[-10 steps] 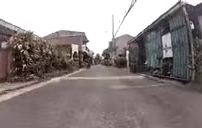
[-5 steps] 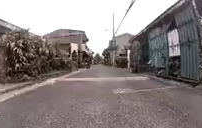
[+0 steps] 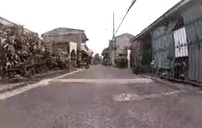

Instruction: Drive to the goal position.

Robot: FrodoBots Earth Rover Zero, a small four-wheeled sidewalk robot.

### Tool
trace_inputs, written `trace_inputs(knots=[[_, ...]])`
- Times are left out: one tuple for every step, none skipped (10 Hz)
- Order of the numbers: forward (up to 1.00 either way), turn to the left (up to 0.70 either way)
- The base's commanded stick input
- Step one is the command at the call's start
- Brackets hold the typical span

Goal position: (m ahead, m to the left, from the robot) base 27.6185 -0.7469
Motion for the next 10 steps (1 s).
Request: trace_inputs(knots=[[0.70, 0.00], [0.70, 0.00], [0.70, 0.00], [0.70, 0.00], [0.70, 0.00], [0.70, 0.00], [0.70, 0.00], [0.70, 0.00], [0.70, 0.00], [0.70, 0.00]])
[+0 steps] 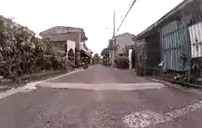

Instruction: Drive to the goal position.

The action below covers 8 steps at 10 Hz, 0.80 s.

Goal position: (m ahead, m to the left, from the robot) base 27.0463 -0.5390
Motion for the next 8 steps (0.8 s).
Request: trace_inputs(knots=[[0.70, 0.00], [0.70, -0.01], [0.70, -0.16], [0.70, -0.32], [0.70, -0.12], [0.70, 0.00], [0.70, 0.00], [0.70, 0.00]])
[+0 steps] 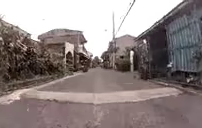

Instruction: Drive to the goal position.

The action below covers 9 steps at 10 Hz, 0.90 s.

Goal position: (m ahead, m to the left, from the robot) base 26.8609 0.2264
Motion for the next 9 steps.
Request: trace_inputs(knots=[[0.70, 0.00], [0.70, 0.00], [0.70, 0.00], [0.70, 0.00], [0.70, 0.00], [0.70, 0.00], [0.70, 0.00], [0.70, 0.00], [0.67, 0.00]])
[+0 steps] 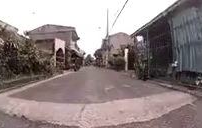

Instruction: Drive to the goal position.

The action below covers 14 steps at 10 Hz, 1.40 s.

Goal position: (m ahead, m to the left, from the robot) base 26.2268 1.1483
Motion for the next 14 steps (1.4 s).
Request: trace_inputs(knots=[[0.60, 0.00], [0.53, 0.00], [0.50, 0.00], [0.50, 0.00], [0.50, 0.00], [0.50, 0.00], [0.50, 0.00], [0.50, 0.00], [0.50, 0.00], [0.50, 0.00], [0.50, 0.00], [0.50, 0.00], [0.50, 0.00], [0.50, 0.00]])
